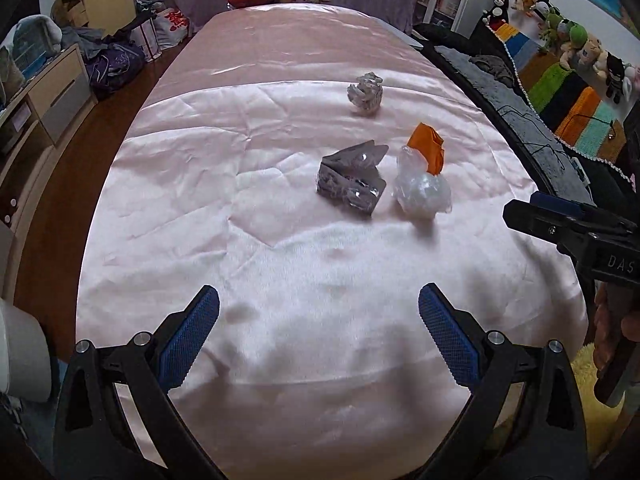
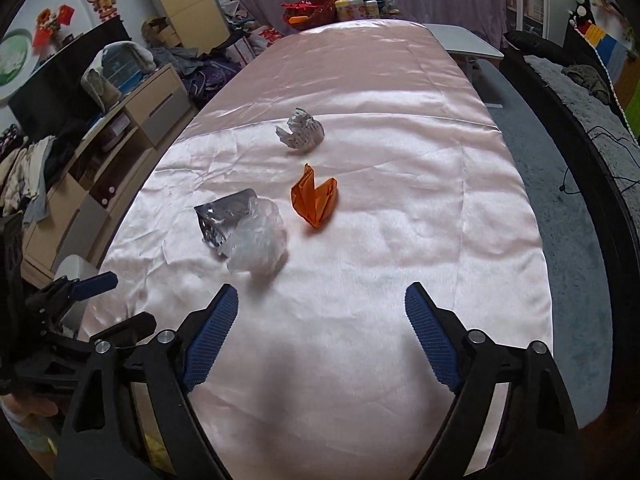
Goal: Collect trash
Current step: 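Grasp the orange folded paper with the right tool while the left tool grasps the silver blister pack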
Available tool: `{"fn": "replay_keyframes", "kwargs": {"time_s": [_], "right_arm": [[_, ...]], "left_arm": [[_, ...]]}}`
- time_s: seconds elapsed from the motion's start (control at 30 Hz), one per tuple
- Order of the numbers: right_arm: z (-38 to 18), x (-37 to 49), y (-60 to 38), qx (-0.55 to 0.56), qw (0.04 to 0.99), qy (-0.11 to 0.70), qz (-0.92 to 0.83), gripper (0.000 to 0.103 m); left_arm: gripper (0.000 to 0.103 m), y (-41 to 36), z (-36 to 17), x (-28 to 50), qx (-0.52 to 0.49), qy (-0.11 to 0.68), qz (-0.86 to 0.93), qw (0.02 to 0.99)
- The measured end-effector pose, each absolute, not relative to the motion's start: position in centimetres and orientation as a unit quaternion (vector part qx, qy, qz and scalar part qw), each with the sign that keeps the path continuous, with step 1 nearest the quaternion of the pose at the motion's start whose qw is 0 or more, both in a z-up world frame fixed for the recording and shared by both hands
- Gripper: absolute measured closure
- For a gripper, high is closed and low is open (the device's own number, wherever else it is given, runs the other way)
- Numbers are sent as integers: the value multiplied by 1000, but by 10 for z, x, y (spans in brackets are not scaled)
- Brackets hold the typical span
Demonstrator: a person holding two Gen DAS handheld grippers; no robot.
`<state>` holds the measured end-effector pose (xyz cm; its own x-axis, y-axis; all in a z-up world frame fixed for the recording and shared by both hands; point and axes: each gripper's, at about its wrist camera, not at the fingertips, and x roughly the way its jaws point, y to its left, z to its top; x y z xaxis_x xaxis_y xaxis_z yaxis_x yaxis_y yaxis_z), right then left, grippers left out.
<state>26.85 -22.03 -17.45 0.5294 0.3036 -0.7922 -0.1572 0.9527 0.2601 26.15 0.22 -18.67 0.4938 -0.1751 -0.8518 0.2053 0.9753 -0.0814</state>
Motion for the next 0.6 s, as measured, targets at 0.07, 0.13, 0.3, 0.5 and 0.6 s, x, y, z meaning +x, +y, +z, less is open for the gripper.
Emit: {"fn": "replay_keyframes", "kwargs": {"time_s": [0.07,0.13,0.3,0.5,0.6], "right_arm": [[-175,282,-217,82,870,466,137,29],[-175,295,-212,85,870,465,143,37],[-180,327,-200,80,870,465,145,38],[-196,356,-191,75,863,481,137,48],[-204,365,-191,71,860,488,133,57]], "left_arm": [[8,0,-190,271,18,493,-110,863],[8,-3,-193,280,19,495,-113,862],[8,-9,-198,300,20,497,-118,860],[9,-18,-207,324,23,499,-124,857],[9,-22,-211,335,22,501,-127,856]]}}
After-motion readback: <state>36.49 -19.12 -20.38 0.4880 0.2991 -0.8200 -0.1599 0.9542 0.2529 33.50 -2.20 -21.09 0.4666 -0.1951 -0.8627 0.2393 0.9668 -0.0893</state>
